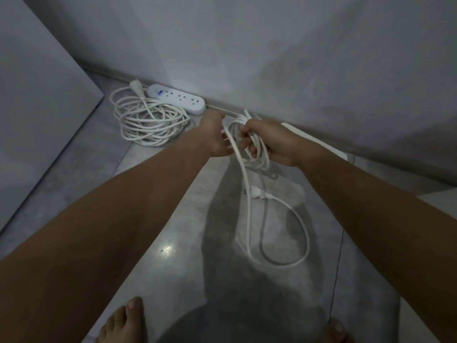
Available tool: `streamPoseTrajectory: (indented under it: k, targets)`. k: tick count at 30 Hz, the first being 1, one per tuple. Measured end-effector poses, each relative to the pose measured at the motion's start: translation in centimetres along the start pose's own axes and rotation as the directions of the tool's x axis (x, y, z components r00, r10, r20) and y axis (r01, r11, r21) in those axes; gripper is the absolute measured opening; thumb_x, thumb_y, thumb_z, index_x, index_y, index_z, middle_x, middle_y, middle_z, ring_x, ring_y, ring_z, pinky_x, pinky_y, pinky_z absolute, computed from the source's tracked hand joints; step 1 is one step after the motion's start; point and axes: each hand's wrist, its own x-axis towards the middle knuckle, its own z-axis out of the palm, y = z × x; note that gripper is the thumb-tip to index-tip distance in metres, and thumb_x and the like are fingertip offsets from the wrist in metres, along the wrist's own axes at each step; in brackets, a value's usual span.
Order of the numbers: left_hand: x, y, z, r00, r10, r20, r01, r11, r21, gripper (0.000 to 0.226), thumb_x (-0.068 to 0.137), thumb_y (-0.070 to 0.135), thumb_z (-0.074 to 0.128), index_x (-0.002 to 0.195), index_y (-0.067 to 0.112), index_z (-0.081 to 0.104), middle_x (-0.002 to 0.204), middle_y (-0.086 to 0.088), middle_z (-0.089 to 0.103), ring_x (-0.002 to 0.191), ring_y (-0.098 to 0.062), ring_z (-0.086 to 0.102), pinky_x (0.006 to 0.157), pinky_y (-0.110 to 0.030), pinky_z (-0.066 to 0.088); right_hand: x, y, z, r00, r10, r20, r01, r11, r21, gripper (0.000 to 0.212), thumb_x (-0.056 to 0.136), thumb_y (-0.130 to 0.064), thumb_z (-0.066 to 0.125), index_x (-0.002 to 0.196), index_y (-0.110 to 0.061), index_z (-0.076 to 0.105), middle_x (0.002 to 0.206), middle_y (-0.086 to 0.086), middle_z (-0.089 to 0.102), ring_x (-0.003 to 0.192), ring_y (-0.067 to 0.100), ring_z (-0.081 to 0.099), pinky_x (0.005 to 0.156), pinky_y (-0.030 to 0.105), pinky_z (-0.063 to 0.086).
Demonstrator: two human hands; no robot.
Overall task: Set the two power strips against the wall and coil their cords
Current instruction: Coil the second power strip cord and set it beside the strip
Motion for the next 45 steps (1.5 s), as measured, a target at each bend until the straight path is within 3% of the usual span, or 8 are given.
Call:
streamPoseTrajectory:
  k: [4, 7, 13, 19, 22, 31, 36, 45]
  targets:
    - [1.5, -1.0, -0.2, 0.995, 0.053, 0.088, -0.068, 0.982, 0.175, 0.051, 0.098, 0.044, 0.027, 0.109, 0.005, 0.058, 0.087, -0.011, 0.059, 0.07, -0.023, 0.059, 0.056, -0.026, 0.05, 0.0, 0.4, 0.5, 0.99, -0.042, 0.133, 0.047, 0.998, -0.036, 0.023, 0.094, -0.032, 0.057, 0.089, -0.01, 0.062, 0.07, 0.005, 0.061, 0.053, 0.009, 0.054, 0.048, 0.019, 0.039]
    - [2.3, -1.3, -0.9, 0.993, 0.086, 0.081, -0.105, 0.958, 0.267, 0.059, 0.098, 0.051, 0.025, 0.126, 0.011, 0.058, 0.118, -0.012, 0.063, 0.103, -0.027, 0.061, 0.088, -0.036, 0.052, -0.3, 0.3, 0.2, 0.992, -0.04, 0.123, 0.044, 0.999, -0.027, 0.01, 0.092, -0.013, 0.058, 0.084, -0.007, 0.062, 0.06, 0.002, 0.063, 0.047, 0.008, 0.052, 0.044, 0.017, 0.04]
    - [0.4, -2.3, -2.8, 0.994, 0.066, 0.086, -0.103, 0.813, 0.573, 0.028, 0.092, 0.023, 0.039, 0.071, 0.013, 0.055, 0.07, -0.006, 0.058, 0.065, -0.019, 0.054, 0.062, -0.025, 0.043, 0.3, -0.3, -1.2, 1.0, 0.01, -0.018, -0.008, 0.991, 0.137, 0.019, 0.095, -0.01, 0.05, 0.083, -0.005, 0.063, 0.06, 0.0, 0.068, 0.052, 0.009, 0.062, 0.054, 0.021, 0.053]
    - [-1.3, -8.5, -4.1, 0.891, -0.449, 0.072, -0.139, -0.118, 0.983, 0.04, 0.089, 0.015, 0.061, 0.129, 0.013, 0.056, 0.105, -0.001, 0.062, 0.093, -0.017, 0.058, 0.084, -0.033, 0.052, 0.5, -1.0, -1.4, 0.992, -0.008, -0.128, 0.044, 0.959, 0.279, 0.027, 0.097, -0.007, 0.048, 0.072, -0.004, 0.057, 0.058, 0.003, 0.061, 0.059, 0.013, 0.066, 0.06, 0.023, 0.054]
    - [-1.0, -11.6, -4.8, 0.843, -0.503, 0.189, -0.191, 0.049, 0.98, 0.046, 0.09, 0.027, 0.062, 0.135, 0.027, 0.05, 0.122, -0.001, 0.057, 0.105, -0.017, 0.056, 0.083, -0.03, 0.049, 0.6, -1.1, -1.3, 0.989, -0.007, -0.151, 0.053, 0.952, 0.3, 0.026, 0.093, 0.0, 0.046, 0.069, -0.004, 0.055, 0.056, 0.005, 0.059, 0.056, 0.012, 0.065, 0.061, 0.023, 0.054]
    - [-1.2, -7.3, -6.8, 0.942, -0.331, -0.051, 0.222, 0.505, 0.834, 0.044, 0.098, 0.045, 0.042, 0.072, 0.012, 0.055, 0.044, 0.004, 0.062, 0.037, -0.01, 0.06, 0.047, -0.02, 0.053, 1.3, -1.3, -2.1, 0.979, -0.035, -0.201, 0.081, 0.971, 0.225, 0.022, 0.092, -0.011, 0.048, 0.071, -0.014, 0.05, 0.053, -0.003, 0.044, 0.038, 0.007, 0.037, 0.041, 0.02, 0.033]
    - [0.0, -1.6, -8.6, 0.967, -0.248, -0.053, 0.25, 0.898, 0.363, 0.033, 0.097, 0.02, 0.051, 0.065, 0.016, 0.043, 0.031, 0.006, 0.041, 0.023, 0.0, 0.039, 0.028, -0.008, 0.035, 0.7, -0.2, -1.9, 0.967, -0.081, -0.241, 0.089, 0.996, 0.026, 0.011, 0.09, -0.021, 0.064, 0.085, -0.012, 0.059, 0.053, -0.002, 0.045, 0.039, 0.009, 0.04, 0.04, 0.019, 0.035]
    - [-1.0, 1.1, -2.7, 0.967, 0.147, -0.206, -0.17, 0.98, -0.1, 0.032, 0.087, -0.007, 0.029, 0.059, 0.01, 0.033, 0.055, -0.005, 0.034, 0.056, -0.016, 0.036, 0.057, -0.025, 0.04, 0.3, 0.7, -0.1, 0.995, -0.093, 0.019, 0.094, 0.943, -0.319, 0.028, 0.078, -0.038, 0.077, 0.082, -0.014, 0.063, 0.068, 0.001, 0.063, 0.058, 0.011, 0.053, 0.06, 0.026, 0.044]
